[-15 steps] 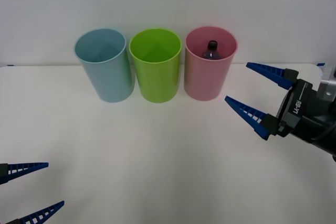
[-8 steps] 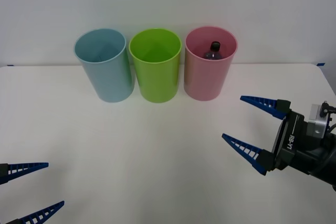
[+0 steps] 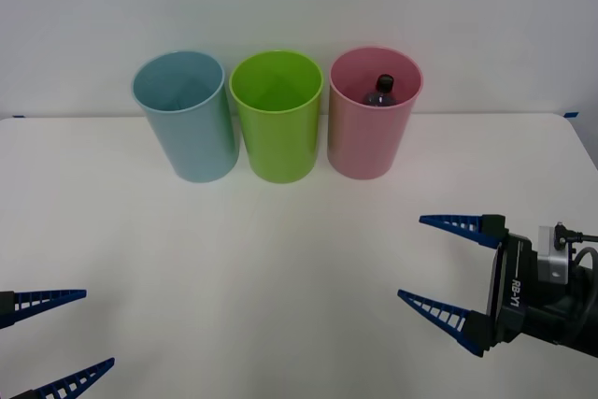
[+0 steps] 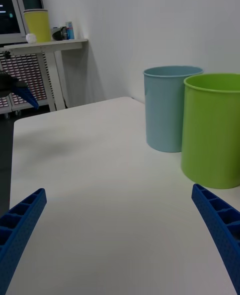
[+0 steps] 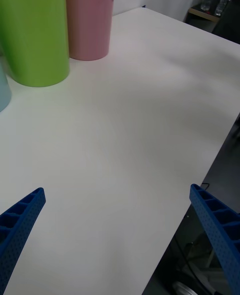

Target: Put cans in the blue bin and PET bottles in the pink bin and trash in the green bin.

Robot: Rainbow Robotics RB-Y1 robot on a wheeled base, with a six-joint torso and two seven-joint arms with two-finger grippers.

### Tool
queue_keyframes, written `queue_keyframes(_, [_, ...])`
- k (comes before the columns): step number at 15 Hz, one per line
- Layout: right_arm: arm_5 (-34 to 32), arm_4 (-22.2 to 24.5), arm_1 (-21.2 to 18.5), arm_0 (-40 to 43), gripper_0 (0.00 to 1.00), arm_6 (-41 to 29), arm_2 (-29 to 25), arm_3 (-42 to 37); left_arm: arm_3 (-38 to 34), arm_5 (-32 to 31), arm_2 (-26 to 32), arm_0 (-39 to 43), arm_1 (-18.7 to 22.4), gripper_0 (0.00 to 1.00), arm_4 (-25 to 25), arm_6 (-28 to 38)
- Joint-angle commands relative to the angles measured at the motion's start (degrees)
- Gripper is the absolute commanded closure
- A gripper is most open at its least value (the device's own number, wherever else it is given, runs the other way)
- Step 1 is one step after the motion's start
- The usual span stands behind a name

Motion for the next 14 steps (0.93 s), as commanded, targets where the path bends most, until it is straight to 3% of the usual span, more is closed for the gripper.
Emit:
queue_keyframes(1, [-1.51, 1.11, -0.13, 0.88, 0.0, 0.83, -0.52, 0.29, 0.0, 0.0, 0.0, 0.0, 0.0, 0.0, 0.0, 0.0])
queue_keyframes(14, [-2.21, 2.34, -0.22, 3.69, 0.0, 0.48, -0.25, -0.15, 0.0, 0.0, 0.0, 0.0, 0.0, 0.0, 0.0, 0.0])
